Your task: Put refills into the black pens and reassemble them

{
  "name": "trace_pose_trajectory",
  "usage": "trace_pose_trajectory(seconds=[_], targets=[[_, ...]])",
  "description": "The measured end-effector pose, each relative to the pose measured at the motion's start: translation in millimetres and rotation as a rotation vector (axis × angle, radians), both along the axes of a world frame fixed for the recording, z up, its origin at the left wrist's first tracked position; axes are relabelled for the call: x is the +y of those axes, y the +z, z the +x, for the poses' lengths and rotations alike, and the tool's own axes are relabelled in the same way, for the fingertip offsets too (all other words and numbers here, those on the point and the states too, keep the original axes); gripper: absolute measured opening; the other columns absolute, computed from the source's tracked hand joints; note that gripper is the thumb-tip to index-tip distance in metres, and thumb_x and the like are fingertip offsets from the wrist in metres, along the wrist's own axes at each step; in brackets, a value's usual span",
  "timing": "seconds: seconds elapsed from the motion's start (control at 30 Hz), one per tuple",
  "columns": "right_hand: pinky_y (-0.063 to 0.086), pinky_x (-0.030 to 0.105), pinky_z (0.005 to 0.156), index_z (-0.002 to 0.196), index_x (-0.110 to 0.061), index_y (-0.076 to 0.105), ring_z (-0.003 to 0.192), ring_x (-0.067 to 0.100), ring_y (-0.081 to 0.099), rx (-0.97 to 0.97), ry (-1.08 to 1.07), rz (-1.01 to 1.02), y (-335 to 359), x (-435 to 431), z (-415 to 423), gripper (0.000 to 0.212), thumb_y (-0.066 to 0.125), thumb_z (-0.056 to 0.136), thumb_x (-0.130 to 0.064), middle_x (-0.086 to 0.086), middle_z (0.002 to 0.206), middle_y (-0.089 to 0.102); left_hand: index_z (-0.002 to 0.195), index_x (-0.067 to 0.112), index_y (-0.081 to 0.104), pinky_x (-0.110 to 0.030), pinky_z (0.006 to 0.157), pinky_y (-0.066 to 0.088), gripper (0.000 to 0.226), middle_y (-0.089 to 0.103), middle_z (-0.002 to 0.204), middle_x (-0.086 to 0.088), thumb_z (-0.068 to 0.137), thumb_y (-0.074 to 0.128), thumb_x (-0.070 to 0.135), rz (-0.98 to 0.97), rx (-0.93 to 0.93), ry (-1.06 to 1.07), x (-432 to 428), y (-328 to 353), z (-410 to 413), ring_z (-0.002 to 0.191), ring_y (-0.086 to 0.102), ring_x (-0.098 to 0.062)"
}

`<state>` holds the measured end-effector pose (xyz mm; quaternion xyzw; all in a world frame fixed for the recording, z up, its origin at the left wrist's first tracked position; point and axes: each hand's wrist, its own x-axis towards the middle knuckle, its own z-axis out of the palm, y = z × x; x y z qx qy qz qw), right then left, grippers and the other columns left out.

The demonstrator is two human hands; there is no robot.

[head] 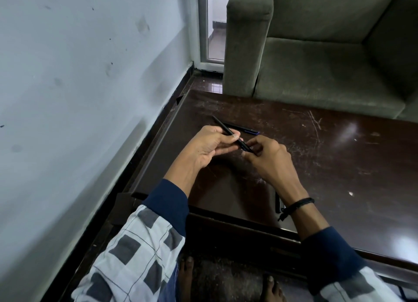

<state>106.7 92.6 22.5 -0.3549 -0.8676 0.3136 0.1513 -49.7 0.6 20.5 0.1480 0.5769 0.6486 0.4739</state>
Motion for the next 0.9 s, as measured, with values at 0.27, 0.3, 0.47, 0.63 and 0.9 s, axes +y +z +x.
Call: trace_pose_trajectory(seconds=[0.27,0.3,0.47,0.63,0.9], targets=[[0.047,0.029,0.068,0.112,-0.022,0.075,0.087,0.015,0.067,0.034,-0.01,0.034,-1,-2,1,0.021,0.077,0.092,-0.025,-0.002,0.101,0.074,0.088,0.001,0.077,-0.026,0.072,0.062,0.01,0.08,0.09,-0.011,0.086,0.073,-0.007,-0.002,-0.011,0.032,1,-3,-1,0.09,0.078,-0.021],[0.049,0.03,0.071,0.112,-0.021,0.075,0.09,0.017,0.068,0.036,-0.009,0.044,-2,-3,1,0.021,0.076,0.092,-0.024,-0.001,0.103,0.075,0.086,0.001,0.077,-0.026,0.071,0.062,0.01,0.08,0.09,-0.011,0.086,0.073,-0.008,-0.004,-0.017,0.04,1,-3,0,0.089,0.078,-0.021],[0.057,0.041,0.084,0.113,-0.02,0.076,0.1,0.026,0.07,0.047,-0.021,0.096,-4,-3,2,0.02,0.074,0.093,-0.019,0.004,0.107,0.076,0.084,0.001,0.078,-0.023,0.068,0.061,0.012,0.079,0.086,-0.011,0.085,0.073,-0.01,0.007,-0.025,0.075,3,-6,7,0.084,0.078,-0.019],[0.052,0.036,0.076,0.107,-0.021,0.077,0.096,0.027,0.07,0.069,-0.011,0.137,-7,-1,5,0.015,0.074,0.093,-0.017,0.003,0.104,0.075,0.088,-0.002,0.077,-0.022,0.068,0.061,0.012,0.079,0.087,-0.012,0.086,0.07,-0.012,0.02,-0.028,0.08,3,-5,11,0.083,0.078,-0.019],[0.058,0.041,0.079,0.106,-0.02,0.077,0.094,0.025,0.07,0.069,-0.021,0.139,-7,0,4,0.014,0.075,0.092,-0.017,0.003,0.102,0.075,0.086,0.0,0.077,-0.022,0.071,0.061,0.012,0.079,0.085,-0.009,0.088,0.07,-0.009,0.036,-0.033,0.107,7,-10,16,0.084,0.077,-0.018]])
